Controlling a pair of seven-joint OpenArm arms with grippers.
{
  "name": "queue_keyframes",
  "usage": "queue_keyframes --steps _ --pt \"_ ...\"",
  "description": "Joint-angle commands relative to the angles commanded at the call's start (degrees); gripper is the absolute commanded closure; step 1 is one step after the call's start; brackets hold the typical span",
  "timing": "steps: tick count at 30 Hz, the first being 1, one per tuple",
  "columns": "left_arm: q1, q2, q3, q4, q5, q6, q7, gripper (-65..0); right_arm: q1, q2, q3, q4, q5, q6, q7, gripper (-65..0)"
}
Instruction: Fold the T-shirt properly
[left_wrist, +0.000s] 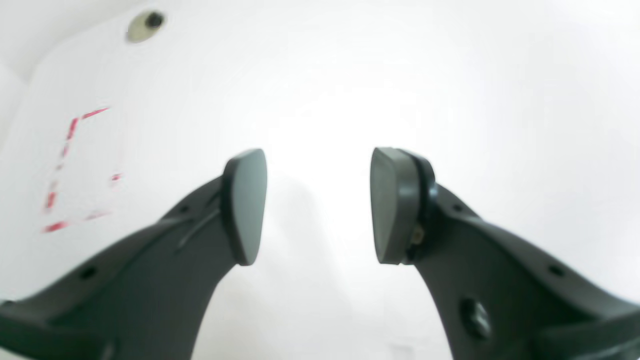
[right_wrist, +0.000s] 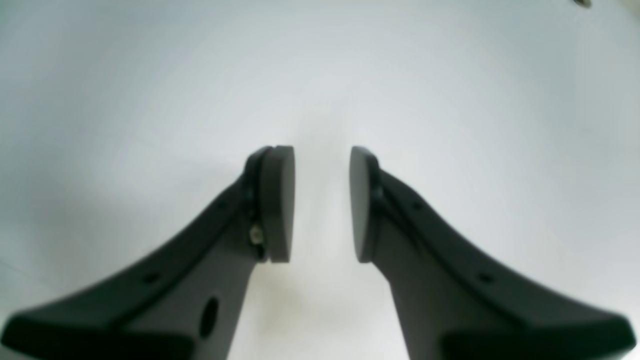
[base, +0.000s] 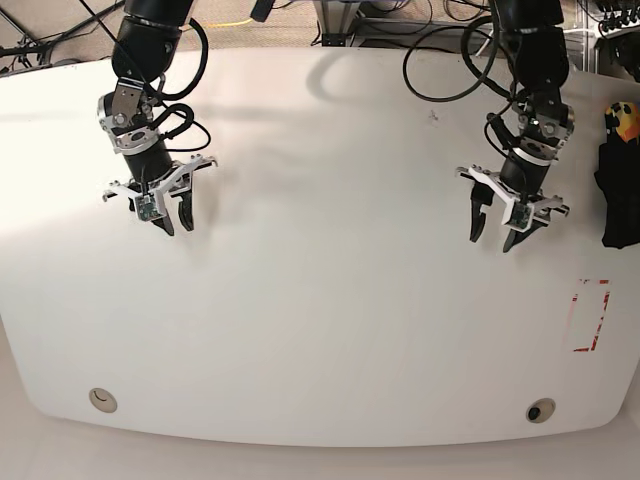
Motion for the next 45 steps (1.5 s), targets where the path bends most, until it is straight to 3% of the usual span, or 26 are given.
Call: queue_keyframes --steps 3,9,14,18,25,28,34,41,45 --pt "6.8 2.8 1.1 5.0 0.0 0.9 -0.3 -31.0 -5.5 0.0 1.0 2.6 0.4 -0.53 1.0 -17.4" --pt "24.1 9.8 1.4 17.8 -0.3 0.4 -0.3 -30.8 -19.0 0.4 1.8 9.5 10.0 -0.35 0.8 -17.4" --pt "37.4 13.3 1.5 21.5 -0.5 0.4 -0.4 -30.7 -30.1 1.5 1.9 12.1 16.9 -0.35 1.1 -17.4" --pt "44.9 13.5 3.0 21.4 -4.0 0.4 -0.4 -30.6 -36.0 1.3 1.8 11.9 20.6 -0.26 1.1 -17.4" --pt "55.9 13.0 2.6 19.5 -10.7 0.4 -0.4 -28.1 -47.4 0.4 -0.9 11.7 21.2 0.09 2.5 -17.3" --pt "57.1 10.5 2.9 15.6 -11.9 0.4 -0.4 -26.1 -50.7 0.1 -1.7 10.3 21.3 0.97 4.6 -17.3" --pt "51.4 8.3 2.6 -0.4 -14.2 0.6 -1.1 -25.8 -51.4 1.3 -5.4 0.4 21.0 0.62 6.0 -17.3" --pt "38.4 5.4 3.0 -25.8 -14.1 0.7 -9.1 -25.8 -40.6 3.0 -8.4 -19.1 20.7 0.44 6.4 -17.3" --pt "29.6 4.0 3.1 -39.7 -13.9 0.7 -9.2 -25.8 -32.0 3.0 -8.2 -31.5 13.3 0.26 6.5 -17.3"
